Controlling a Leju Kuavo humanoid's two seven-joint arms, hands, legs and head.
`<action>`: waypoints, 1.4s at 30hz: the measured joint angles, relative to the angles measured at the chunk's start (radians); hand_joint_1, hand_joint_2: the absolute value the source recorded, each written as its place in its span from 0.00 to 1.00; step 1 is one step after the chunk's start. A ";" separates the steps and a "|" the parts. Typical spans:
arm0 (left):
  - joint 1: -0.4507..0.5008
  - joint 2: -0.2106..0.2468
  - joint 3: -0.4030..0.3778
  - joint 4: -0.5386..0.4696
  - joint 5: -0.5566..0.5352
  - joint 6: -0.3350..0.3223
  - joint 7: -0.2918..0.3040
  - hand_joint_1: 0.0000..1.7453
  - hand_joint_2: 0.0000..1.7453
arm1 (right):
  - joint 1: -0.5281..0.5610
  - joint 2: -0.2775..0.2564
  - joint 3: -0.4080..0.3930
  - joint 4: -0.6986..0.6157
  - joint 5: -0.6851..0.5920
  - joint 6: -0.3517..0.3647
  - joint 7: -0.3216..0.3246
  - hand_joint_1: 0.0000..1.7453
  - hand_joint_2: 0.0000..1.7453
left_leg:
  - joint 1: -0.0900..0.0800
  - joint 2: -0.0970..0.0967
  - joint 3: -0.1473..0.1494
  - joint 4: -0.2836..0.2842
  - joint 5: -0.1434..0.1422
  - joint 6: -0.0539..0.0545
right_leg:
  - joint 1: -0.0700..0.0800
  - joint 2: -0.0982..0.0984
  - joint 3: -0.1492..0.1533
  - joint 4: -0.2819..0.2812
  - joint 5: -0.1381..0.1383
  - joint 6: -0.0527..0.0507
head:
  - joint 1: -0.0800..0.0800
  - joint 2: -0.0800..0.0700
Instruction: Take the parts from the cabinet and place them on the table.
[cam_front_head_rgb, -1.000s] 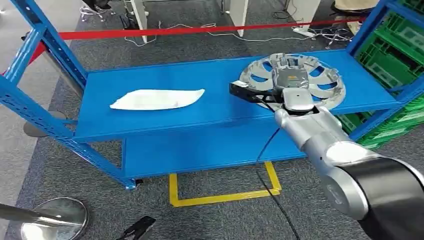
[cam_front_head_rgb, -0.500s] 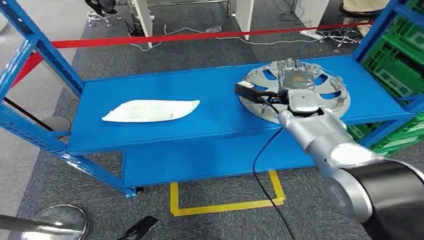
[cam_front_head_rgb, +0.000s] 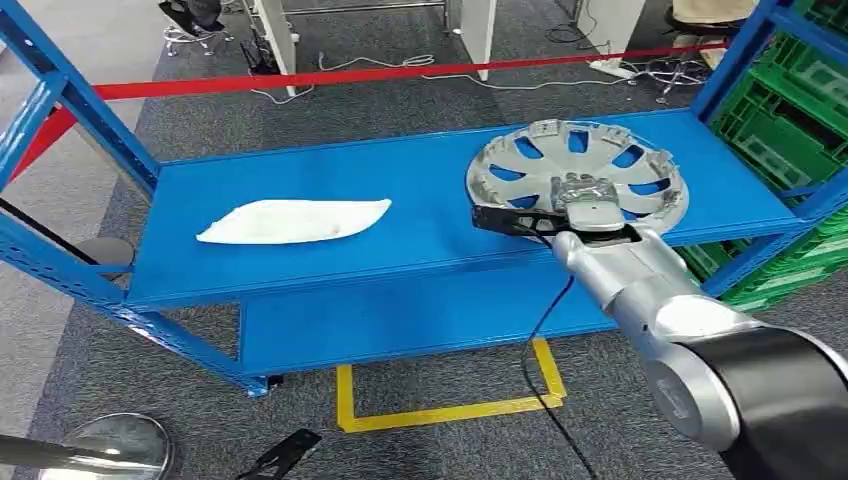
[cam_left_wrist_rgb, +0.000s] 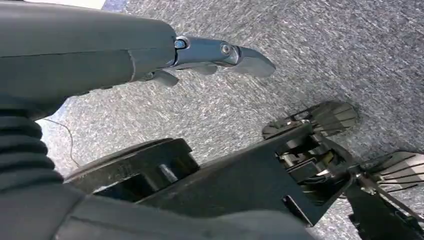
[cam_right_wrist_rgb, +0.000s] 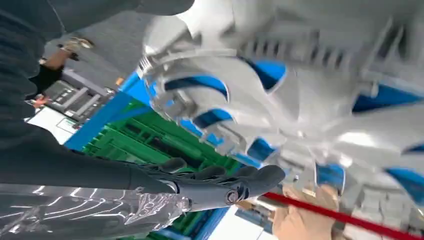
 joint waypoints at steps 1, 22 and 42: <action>0.000 0.000 0.000 0.000 -0.001 0.000 0.000 0.00 1.00 | 0.001 0.000 0.000 0.001 0.000 0.004 0.000 0.00 1.00 | -0.001 0.000 0.000 0.001 0.000 0.000 | -0.001 0.000 0.001 0.000 0.001 0.001 | 0.000 0.000; -0.002 -0.007 -0.002 0.000 -0.017 -0.010 0.001 0.00 0.00 | 0.042 -0.018 -0.025 0.019 -0.026 0.277 0.075 0.08 1.00 | -0.007 0.000 0.000 0.004 -0.001 0.008 | -0.006 -0.001 0.004 -0.006 0.004 0.008 | 0.000 0.000; -0.004 -0.024 -0.003 0.000 -0.043 -0.018 0.006 0.00 0.00 | 0.075 -0.066 -0.087 0.020 -0.059 0.329 0.090 1.00 1.00 | -0.007 -0.002 0.022 0.005 -0.008 0.018 | -0.004 -0.003 0.030 -0.012 -0.004 0.016 | 0.000 0.000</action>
